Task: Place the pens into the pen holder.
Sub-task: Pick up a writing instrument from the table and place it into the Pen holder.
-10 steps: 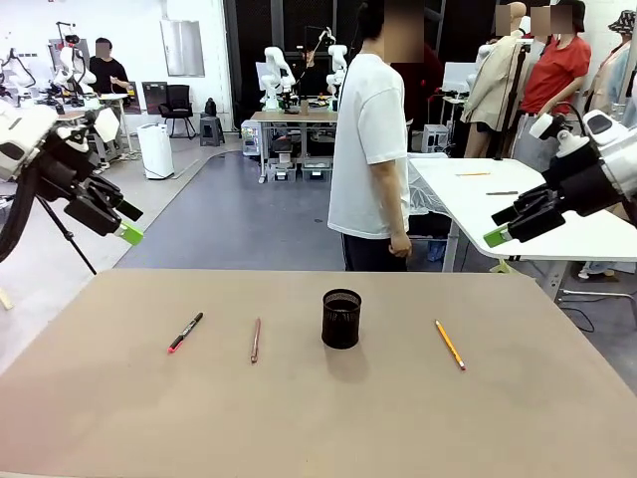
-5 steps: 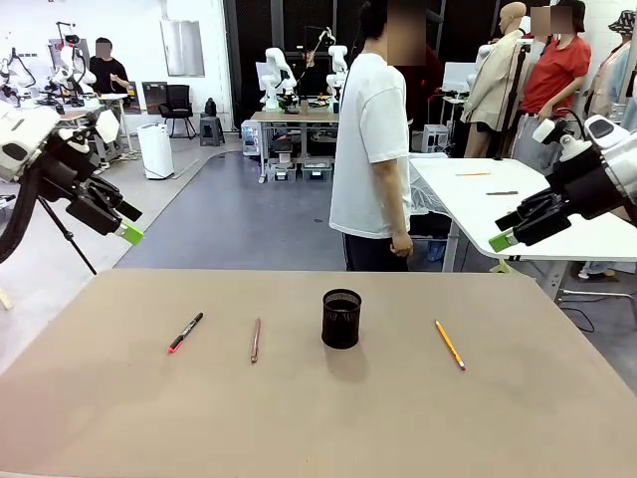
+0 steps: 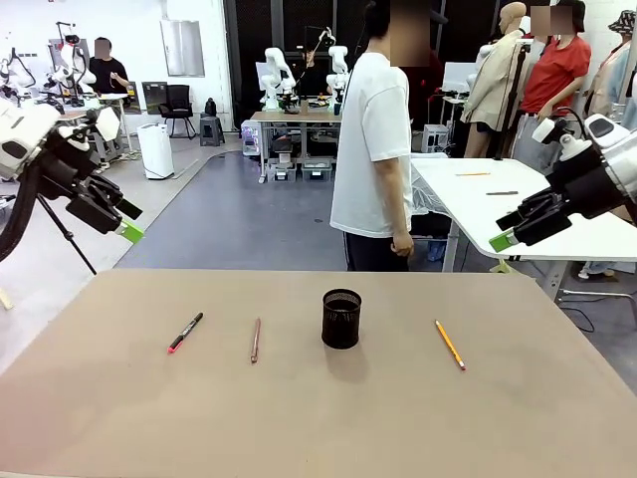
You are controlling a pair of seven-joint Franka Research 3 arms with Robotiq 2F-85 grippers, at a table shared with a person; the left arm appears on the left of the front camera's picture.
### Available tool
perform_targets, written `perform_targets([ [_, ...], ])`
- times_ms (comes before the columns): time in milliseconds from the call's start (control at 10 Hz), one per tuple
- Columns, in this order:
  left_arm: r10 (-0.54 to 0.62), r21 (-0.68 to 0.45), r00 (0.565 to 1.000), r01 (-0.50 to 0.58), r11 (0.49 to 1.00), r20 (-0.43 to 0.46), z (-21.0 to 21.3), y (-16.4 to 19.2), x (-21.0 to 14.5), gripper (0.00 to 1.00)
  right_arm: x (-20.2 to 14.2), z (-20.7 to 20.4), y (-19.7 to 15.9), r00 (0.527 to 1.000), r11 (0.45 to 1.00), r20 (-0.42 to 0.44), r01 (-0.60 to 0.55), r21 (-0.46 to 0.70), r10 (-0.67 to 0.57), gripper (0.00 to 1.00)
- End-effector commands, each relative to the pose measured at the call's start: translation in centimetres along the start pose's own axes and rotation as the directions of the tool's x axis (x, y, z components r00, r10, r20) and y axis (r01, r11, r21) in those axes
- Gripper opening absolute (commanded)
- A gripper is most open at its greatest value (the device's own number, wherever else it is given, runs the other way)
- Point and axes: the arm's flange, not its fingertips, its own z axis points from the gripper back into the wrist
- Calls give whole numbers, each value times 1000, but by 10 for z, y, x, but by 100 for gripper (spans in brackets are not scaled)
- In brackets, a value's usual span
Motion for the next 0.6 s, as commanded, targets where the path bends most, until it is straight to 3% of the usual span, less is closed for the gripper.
perform_targets([
  [0, -4, -5, 1000, 4, 1000, 11, 2, 0, 0, 100, 0, -1, 2, 1000, 1000, 28, -1, 8, 0, 100],
  [500, 0, 0, 1000, 0, 1000, 0, 0, 0, 0, 100, 0, -1, 2, 1000, 1000, 28, -1, 8, 0, 100],
])
